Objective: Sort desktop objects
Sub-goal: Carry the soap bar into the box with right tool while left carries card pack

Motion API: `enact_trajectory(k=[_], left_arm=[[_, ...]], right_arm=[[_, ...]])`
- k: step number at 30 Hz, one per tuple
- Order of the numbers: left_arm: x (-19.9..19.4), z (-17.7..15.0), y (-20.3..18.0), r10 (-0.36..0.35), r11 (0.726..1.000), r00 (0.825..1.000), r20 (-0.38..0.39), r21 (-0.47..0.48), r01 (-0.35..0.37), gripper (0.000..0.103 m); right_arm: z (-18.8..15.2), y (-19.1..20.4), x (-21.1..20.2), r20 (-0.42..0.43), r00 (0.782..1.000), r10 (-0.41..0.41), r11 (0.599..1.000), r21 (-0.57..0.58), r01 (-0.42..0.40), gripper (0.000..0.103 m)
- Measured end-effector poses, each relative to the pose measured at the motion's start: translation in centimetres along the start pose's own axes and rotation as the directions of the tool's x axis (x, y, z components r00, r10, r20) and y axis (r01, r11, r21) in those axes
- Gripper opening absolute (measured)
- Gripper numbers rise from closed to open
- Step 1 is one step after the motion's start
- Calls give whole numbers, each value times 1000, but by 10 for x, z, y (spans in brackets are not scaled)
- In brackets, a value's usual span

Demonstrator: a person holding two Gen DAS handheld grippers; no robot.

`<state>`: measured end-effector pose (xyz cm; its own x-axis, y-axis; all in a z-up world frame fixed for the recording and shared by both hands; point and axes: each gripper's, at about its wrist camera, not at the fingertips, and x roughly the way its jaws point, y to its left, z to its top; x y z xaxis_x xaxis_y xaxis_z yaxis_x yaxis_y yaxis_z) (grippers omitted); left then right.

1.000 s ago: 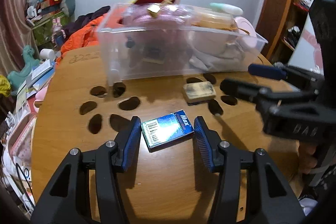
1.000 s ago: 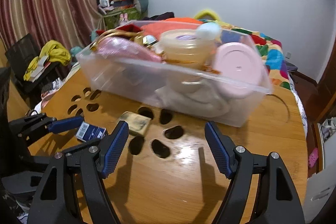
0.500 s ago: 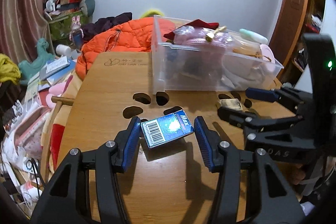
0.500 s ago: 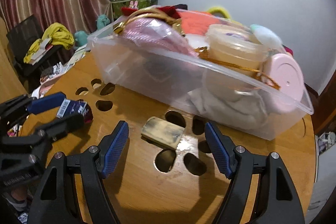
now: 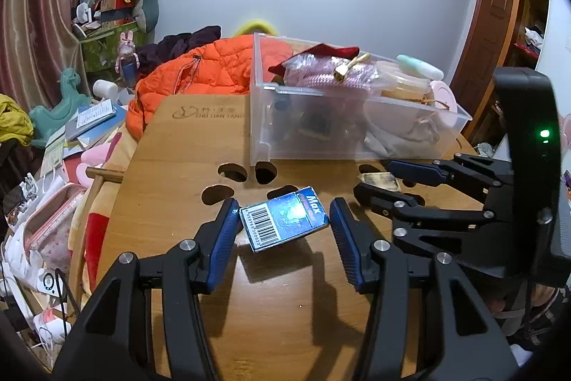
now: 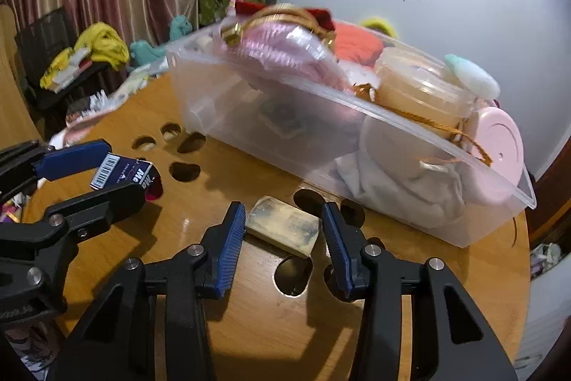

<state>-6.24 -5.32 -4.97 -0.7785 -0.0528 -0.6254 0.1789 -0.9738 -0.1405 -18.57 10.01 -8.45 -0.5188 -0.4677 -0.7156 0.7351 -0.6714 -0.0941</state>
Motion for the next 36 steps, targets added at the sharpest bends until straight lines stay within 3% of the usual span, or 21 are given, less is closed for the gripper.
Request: enact_trajectory(k=[4, 12, 25, 36], left_arm=[[-5, 4, 0, -3, 1000, 1000, 11, -2, 3, 52], [-9, 13, -1, -24, 999, 999, 29, -27, 24, 52], [-17, 37, -13, -73, 997, 994, 78, 4, 73, 52], [-19, 71, -24, -119, 993, 983, 138, 44, 114, 52]], right_arm=[[-5, -8, -12, 36, 997, 63, 996, 53, -65, 41], [-3, -23, -31, 102, 991, 84, 988, 123, -97, 41], [3, -48, -66, 210, 977, 41, 979, 187, -81, 41], [7, -71, -76, 235, 971, -36, 972, 232, -21, 41]])
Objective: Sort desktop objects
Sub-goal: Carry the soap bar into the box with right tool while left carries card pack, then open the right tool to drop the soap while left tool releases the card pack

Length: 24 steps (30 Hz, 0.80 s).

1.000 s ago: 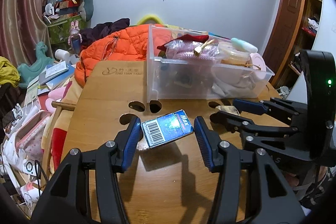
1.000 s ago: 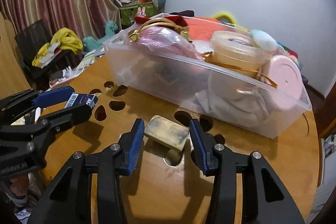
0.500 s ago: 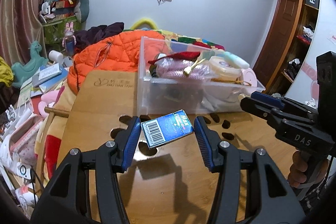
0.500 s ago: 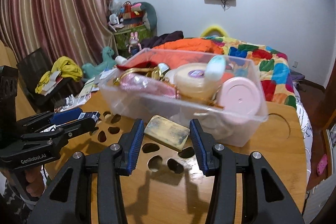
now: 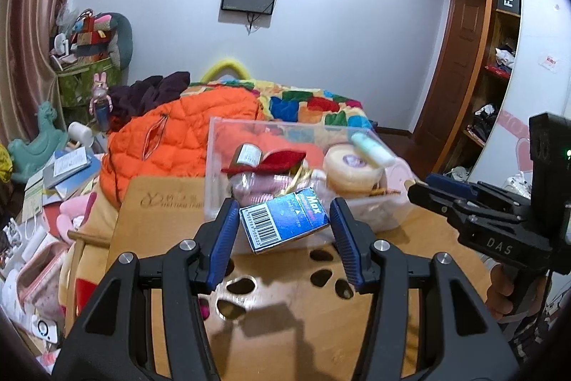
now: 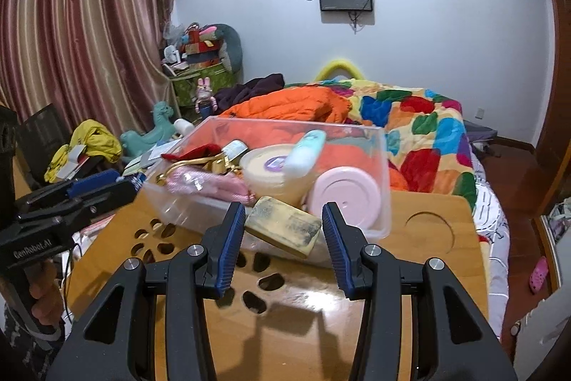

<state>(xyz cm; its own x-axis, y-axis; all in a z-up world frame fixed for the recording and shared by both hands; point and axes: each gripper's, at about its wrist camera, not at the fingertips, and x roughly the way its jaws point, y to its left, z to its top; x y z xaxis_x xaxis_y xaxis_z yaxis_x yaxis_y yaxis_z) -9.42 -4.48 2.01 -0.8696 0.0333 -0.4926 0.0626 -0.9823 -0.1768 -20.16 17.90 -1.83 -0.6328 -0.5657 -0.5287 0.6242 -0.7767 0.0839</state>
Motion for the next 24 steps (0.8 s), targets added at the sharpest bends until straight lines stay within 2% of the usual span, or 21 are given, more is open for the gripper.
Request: enact_trajectory(k=[5, 14, 24], left_arm=[[9, 14, -8, -16, 1000, 1000, 12, 24, 16, 52], [39, 33, -18, -18, 997, 1000, -4, 73, 19, 52], [81, 30, -25, -52, 997, 996, -77, 59, 56, 52]], right_arm=[[10, -6, 3, 9, 1000, -10, 1000, 5, 10, 41], [17, 12, 29, -8, 1000, 5, 997, -77, -5, 41], [13, 3, 42, -41, 999, 4, 998, -62, -6, 41]])
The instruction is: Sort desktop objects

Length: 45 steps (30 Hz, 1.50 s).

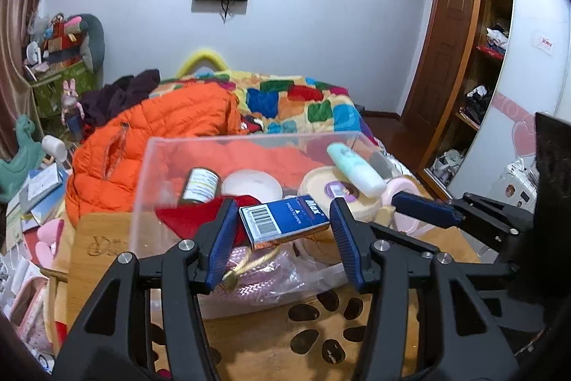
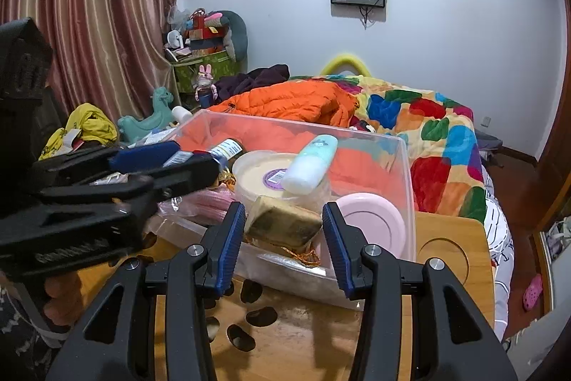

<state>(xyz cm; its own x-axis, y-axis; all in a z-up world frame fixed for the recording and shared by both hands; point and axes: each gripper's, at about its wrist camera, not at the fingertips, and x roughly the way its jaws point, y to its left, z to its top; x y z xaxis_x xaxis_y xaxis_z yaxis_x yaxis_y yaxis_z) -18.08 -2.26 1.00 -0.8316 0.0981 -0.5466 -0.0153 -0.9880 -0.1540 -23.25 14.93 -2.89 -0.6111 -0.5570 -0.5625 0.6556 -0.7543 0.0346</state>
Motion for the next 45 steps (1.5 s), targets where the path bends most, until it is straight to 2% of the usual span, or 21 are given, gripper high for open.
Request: enact_trajectory(k=[4, 12, 24, 26, 28, 31, 32, 34, 38, 40, 42, 45], left_arm=[[-1, -2, -3, 9, 1000, 1000, 13, 8, -9, 53], [-5, -3, -6, -11, 1000, 1000, 16, 6, 11, 65], [-20, 0, -7, -3, 1000, 999, 44, -8, 4, 70], [-23, -1, -8, 8, 1000, 999, 50, -4, -8, 70], [-25, -2, -8, 11, 1000, 999, 53, -3, -11, 72], [-28, -2, -9, 12, 1000, 999, 52, -6, -11, 75], [-29, -1, -9, 14, 1000, 999, 50, -6, -14, 76], [-31, 1, -8, 11, 1000, 999, 48, -8, -11, 80], [-42, 5, -8, 19, 1000, 998, 63, -5, -19, 86], [-49, 6, -9, 43, 999, 996, 81, 2, -43, 90], [-55, 4, -11, 64, 998, 993, 95, 2, -65, 95], [-59, 1, -10, 84, 996, 991, 103, -11, -83, 97]], right_arm=[[-1, -1, 1, -6, 1000, 6, 1000, 4, -6, 42], [-4, 2, 2, -18, 1000, 5, 1000, -4, -5, 42], [-6, -1, -6, -23, 999, 27, 999, 33, -26, 43], [-6, -1, -8, -21, 999, 29, 999, 33, -29, 46], [-7, 0, -11, -12, 1000, 24, 999, 30, -23, 57], [-8, 3, -18, 6, 1000, 12, 1000, 24, -12, 61], [-8, 4, -20, 8, 1000, 11, 1000, 21, -11, 62], [-8, 4, -24, 11, 1000, 6, 1000, 23, -6, 71], [-7, 1, -33, 34, 999, -1, 999, 35, 0, 77], [-7, -2, -37, 42, 999, -7, 999, 50, 5, 83], [-8, -6, -40, 46, 999, -10, 998, 70, 6, 84], [-11, -11, -44, 38, 999, -2, 995, 101, -2, 84]])
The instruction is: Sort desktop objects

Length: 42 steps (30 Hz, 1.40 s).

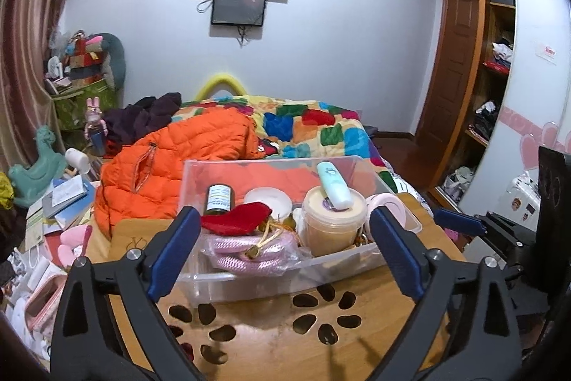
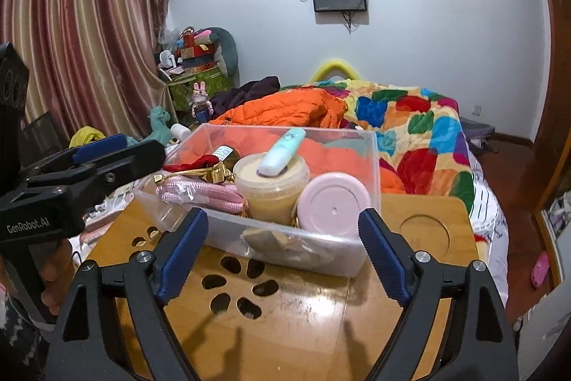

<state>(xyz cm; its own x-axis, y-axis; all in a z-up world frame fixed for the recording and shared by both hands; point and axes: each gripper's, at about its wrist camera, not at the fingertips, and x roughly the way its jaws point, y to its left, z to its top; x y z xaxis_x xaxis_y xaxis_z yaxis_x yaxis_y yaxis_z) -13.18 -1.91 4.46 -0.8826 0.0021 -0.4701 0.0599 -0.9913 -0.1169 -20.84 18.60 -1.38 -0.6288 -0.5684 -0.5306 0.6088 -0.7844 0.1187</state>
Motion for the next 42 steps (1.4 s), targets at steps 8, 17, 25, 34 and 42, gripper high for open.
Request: enact_trajectory(k=[8, 17, 25, 34, 42], left_arm=[[-7, -22, 2, 50, 998, 998, -29, -29, -51, 97], [-9, -43, -3, 94, 995, 994, -54, -39, -96, 97], [-15, -52, -11, 145, 989, 989, -33, -18, -146, 97], [-9, -56, -15, 131, 991, 990, -52, 0, -131, 97], [-5, -58, -16, 133, 991, 989, -62, 5, -133, 97]], right_arm=[[-7, -5, -17, 5, 1000, -21, 1000, 18, 21, 84], [-22, 6, -31, 10, 998, -70, 997, -44, 70, 88], [-31, 3, -30, -6, 998, -70, 997, -45, 70, 88], [-32, -4, -27, -21, 997, -78, 996, -35, 77, 88], [-32, -6, -26, -29, 997, -67, 998, -24, 66, 88]])
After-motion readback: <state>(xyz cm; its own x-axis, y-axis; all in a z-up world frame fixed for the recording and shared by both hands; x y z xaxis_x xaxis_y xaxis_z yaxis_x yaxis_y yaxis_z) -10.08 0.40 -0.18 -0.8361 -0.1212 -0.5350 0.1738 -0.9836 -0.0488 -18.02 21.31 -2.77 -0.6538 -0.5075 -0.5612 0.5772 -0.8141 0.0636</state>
